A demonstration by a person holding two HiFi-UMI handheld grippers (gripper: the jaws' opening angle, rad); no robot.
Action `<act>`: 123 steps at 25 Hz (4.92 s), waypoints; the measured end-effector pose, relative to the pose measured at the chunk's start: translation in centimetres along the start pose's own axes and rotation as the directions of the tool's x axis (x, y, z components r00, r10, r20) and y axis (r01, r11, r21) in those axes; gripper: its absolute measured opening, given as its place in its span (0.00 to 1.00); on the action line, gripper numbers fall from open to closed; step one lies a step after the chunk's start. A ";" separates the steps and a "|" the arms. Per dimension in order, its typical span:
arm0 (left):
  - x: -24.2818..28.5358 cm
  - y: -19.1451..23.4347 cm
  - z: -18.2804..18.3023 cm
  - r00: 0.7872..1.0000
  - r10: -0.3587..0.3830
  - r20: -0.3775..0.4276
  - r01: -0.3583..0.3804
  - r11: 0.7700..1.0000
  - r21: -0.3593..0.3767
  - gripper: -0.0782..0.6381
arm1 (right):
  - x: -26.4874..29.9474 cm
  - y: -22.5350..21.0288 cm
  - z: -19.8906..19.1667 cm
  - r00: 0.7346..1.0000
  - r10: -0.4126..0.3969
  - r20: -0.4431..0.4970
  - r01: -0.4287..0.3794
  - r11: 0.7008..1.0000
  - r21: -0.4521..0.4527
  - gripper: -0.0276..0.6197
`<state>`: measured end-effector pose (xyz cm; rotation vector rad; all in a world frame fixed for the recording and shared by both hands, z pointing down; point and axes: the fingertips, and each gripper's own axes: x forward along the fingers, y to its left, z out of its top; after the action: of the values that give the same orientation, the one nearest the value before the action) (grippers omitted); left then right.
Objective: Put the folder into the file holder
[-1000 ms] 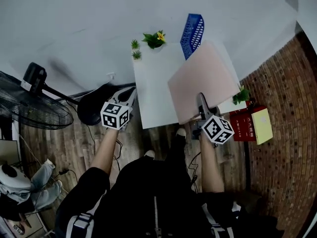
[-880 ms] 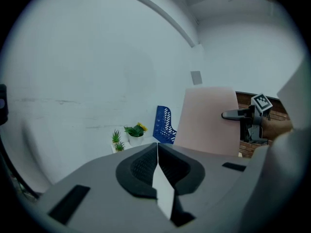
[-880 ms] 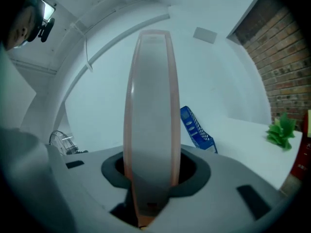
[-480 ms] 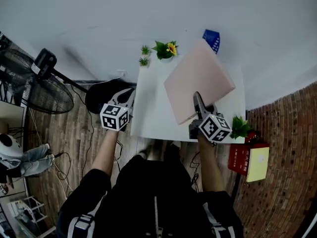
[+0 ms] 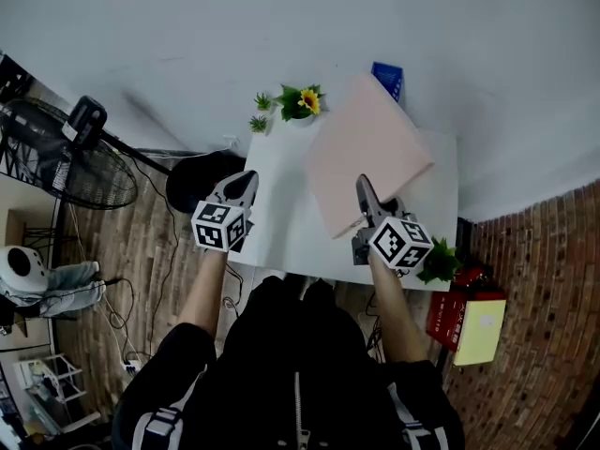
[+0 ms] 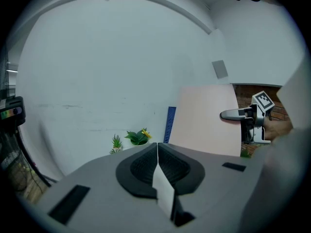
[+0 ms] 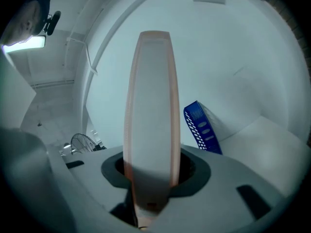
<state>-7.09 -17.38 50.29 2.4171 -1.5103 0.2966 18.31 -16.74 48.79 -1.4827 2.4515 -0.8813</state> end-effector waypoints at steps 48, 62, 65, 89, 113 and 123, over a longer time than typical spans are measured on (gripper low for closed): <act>9.6 1.1 0.6 0.974 -0.221 -0.042 0.221 0.975 -0.016 0.14 | -1.1 -4.2 14.8 0.856 -0.271 0.440 0.406 0.879 -0.249 0.28; 9.8 2.3 -1.8 0.968 -0.232 -0.101 0.228 0.973 -0.042 0.14 | 2.7 -4.5 14.8 0.806 -0.254 0.534 0.465 0.831 -0.306 0.28; 9.6 2.9 -2.3 0.967 -0.226 -0.116 0.223 0.974 -0.046 0.14 | 3.9 -4.7 14.1 0.806 -0.235 0.543 0.464 0.821 -0.333 0.28; 9.5 7.4 -4.8 0.967 -0.165 -0.194 0.157 0.986 -0.061 0.14 | 8.0 -8.3 11.9 0.785 -0.294 0.545 0.522 0.787 -0.328 0.28; 10.5 8.6 -5.7 0.960 -0.147 -0.238 0.138 0.989 -0.053 0.14 | 9.7 -11.5 8.3 0.783 -0.334 0.525 0.557 0.752 -0.352 0.29; 10.9 7.5 -5.6 0.961 -0.166 -0.221 0.155 0.986 -0.069 0.14 | 10.5 -11.3 8.6 0.833 -0.366 0.415 0.525 0.761 -0.382 0.33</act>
<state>-9.24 -27.81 59.87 2.3555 -1.2024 0.4744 25.16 -33.02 49.83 -2.2483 2.1831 -0.0218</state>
